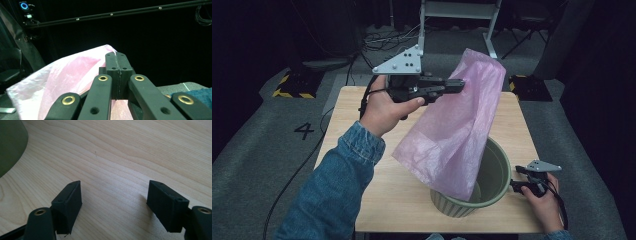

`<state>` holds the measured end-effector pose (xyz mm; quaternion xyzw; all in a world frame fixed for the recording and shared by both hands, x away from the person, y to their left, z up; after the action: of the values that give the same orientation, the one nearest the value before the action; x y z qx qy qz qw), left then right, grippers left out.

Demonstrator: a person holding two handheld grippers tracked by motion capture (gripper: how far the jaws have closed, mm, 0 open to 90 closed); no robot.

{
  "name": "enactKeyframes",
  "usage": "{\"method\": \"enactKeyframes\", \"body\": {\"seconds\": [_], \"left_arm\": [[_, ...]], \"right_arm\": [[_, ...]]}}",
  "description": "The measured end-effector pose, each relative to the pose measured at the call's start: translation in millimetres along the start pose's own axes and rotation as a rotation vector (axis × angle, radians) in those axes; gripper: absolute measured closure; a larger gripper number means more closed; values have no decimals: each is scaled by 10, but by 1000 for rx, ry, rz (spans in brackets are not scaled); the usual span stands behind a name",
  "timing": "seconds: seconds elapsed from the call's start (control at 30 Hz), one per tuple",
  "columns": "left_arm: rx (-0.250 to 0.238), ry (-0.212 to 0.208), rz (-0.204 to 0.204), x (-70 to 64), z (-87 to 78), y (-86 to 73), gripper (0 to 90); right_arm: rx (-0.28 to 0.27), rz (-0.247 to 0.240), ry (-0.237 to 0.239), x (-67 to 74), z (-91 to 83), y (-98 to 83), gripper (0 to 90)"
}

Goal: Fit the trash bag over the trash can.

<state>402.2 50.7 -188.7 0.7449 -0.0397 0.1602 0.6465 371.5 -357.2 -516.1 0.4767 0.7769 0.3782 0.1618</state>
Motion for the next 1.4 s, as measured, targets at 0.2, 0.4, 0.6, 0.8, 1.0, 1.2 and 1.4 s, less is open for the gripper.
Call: {"method": "enactKeyframes", "body": {"seconds": [0.2, 0.4, 0.6, 0.8, 1.0, 1.2, 1.4], "left_arm": [[10, -13, 3, 14, 205, -55, 899], [24, -19, 16, 1, 352, -119, 899], [52, -11, 21, -32, 420, -292, 899], [63, -24, 12, -82, 438, -408, 899], [72, -41, 10, -160, 424, -490, 899], [82, -61, 6, -237, 421, -553, 899], [96, -84, 27, -334, 470, -561, 899]], "right_arm": [[-1, -1, 0, -2, 1, 1, 283], [-2, -4, -1, 0, -2, 1, 291], [-20, -23, 0, 29, -44, 14, 353], [-70, -7, 52, 94, -207, 181, 358], [-100, -24, 70, 136, -382, 395, 357], [-111, -41, 74, 150, -489, 541, 356], [-144, -62, 96, 210, -657, 787, 356]]}}
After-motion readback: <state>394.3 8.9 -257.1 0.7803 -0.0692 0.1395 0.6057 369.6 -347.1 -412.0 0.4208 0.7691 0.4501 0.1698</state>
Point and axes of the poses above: each handheld gripper's, and its own axes: z roughly forward along the jaws, y roughly out of its top, x roughly to its left, the point moved 2 cm from there along z, roughly forward along the jaws, and after that the axes turned 9 degrees about z, right-handed, at the moved point
